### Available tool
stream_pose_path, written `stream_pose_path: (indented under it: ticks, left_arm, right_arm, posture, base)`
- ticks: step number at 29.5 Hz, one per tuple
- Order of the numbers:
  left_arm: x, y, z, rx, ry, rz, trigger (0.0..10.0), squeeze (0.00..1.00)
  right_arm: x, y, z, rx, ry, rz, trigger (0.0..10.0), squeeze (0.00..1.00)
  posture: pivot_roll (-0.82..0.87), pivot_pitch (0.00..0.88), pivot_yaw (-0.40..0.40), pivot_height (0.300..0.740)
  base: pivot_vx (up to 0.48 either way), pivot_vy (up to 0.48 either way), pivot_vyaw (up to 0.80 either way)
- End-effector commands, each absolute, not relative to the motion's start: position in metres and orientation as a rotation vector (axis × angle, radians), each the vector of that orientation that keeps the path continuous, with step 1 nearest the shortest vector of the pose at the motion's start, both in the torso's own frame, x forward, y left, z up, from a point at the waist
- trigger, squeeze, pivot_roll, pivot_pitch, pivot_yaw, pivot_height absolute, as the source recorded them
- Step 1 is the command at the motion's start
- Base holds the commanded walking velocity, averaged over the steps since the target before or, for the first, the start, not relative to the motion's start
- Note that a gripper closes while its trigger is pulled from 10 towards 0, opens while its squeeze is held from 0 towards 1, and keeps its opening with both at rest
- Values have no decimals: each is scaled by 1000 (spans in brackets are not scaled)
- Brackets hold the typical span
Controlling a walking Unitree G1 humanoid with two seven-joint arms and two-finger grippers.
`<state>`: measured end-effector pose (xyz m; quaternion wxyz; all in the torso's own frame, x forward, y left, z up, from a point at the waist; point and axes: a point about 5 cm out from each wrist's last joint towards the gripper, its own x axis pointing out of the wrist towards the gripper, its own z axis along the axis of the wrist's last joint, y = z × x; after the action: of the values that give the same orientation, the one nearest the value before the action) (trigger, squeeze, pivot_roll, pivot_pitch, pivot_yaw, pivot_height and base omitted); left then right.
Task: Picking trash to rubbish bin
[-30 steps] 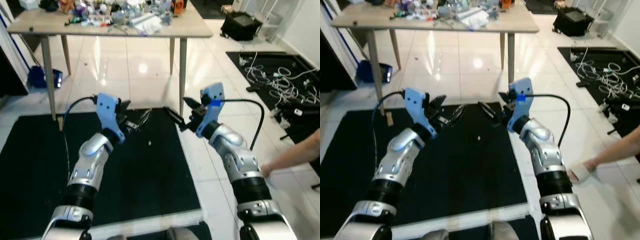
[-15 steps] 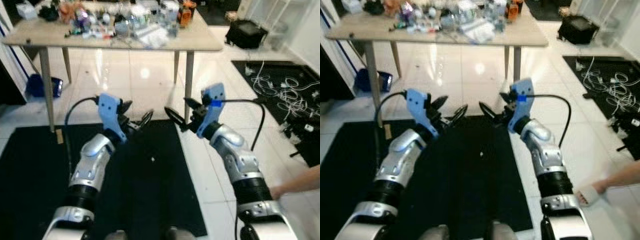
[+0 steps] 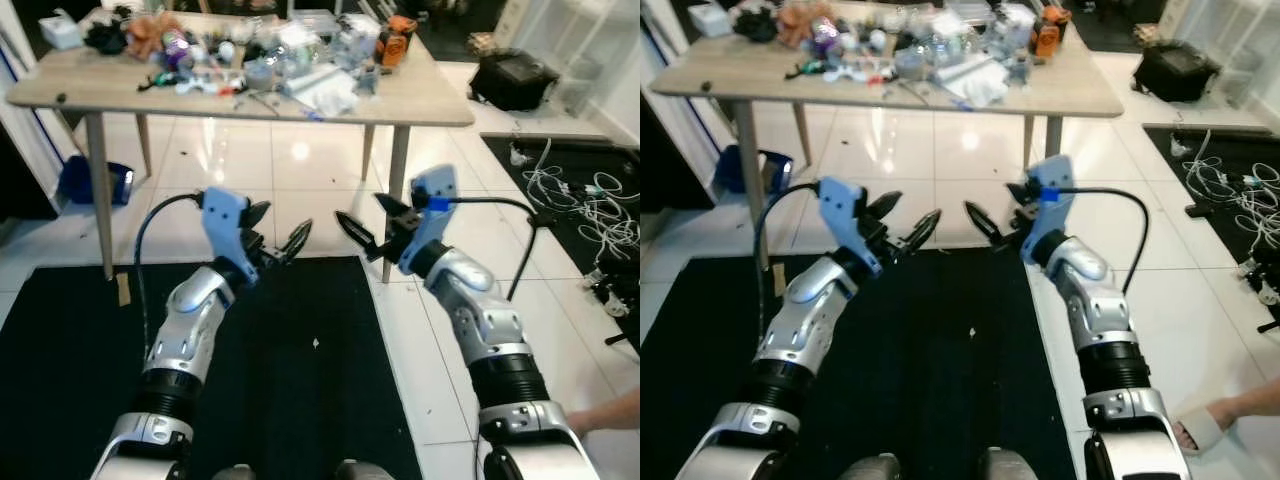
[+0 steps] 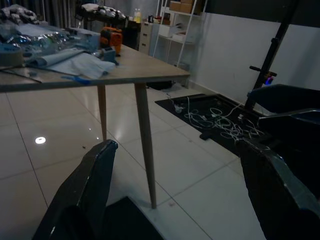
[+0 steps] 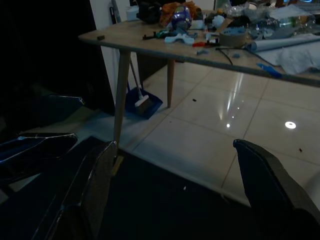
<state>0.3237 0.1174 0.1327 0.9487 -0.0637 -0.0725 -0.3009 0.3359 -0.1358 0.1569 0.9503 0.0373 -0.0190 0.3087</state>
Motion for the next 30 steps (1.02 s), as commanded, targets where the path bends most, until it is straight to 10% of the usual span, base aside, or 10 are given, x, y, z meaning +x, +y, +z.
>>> stream_pose_path:
  ticks: [1, 30]
  left_arm:
    - [323, 116, 133, -130, -149, -621, 10000, 0]
    - [322, 114, 132, -123, -150, -627, 10000, 0]
  right_arm:
    - [336, -141, 158, 81, -41, 610, 10000, 0]
    - [335, -142, 156, 79, -28, 610, 10000, 0]
  posture:
    - [-48, 0, -44, 740]
    - [-46, 0, -54, 740]
  base:
    - [480, 0, 0]
    - [480, 0, -83]
